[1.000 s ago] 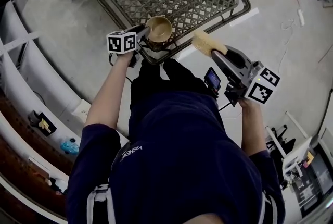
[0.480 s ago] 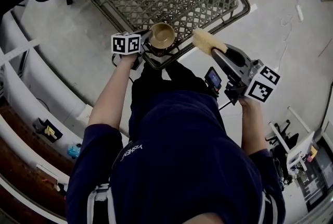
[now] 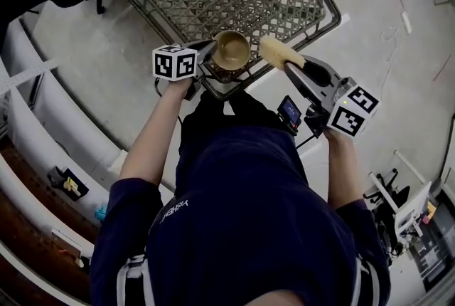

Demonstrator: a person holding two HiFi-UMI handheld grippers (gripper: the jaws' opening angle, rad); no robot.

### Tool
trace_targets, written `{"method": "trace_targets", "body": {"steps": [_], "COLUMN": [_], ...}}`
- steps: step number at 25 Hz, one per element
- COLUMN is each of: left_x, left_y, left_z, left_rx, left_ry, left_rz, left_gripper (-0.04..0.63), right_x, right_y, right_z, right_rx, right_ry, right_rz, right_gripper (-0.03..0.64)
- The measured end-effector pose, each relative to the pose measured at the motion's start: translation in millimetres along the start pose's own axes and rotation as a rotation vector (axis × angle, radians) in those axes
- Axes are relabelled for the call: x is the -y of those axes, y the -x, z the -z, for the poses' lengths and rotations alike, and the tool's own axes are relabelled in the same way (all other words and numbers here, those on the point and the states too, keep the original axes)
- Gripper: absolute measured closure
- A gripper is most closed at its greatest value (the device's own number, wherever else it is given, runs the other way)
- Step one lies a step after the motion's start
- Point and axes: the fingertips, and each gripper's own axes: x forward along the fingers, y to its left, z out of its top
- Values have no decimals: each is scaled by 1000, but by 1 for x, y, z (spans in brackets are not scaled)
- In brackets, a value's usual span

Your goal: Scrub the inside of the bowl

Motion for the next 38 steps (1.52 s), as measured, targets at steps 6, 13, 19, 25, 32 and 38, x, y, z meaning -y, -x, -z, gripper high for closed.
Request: {"method": "trace_targets", "body": {"steps": [6,13,19,25,32,38], "left_x": [57,93,108,117,116,110], "left_y": [50,96,118,128,137,142], "left_z": [-59,-88,-89,-85,-90,-98], "left_rx": [88,105,104,88,94,106], "left_ry": [-169,-346,-445,-568,-600,-600], "left_rz": [5,-61,-86,-110,-131,-148], "left_gripper": [583,583,583,583,583,583], "right_x": [-44,-78,-91,-100,-97,-97], "right_y": [-26,-65,-83,-87,-79,-78], "right_z": [-10,1,2,-5,-3,2], "right_rx": [-115,-358,-448,-450,-449,-451], "right_ry": [390,948,1144,1166,1136,1120], "right_rz": [91,303,412,440,470,473], "right_gripper": [539,540,540,540,540,540]}}
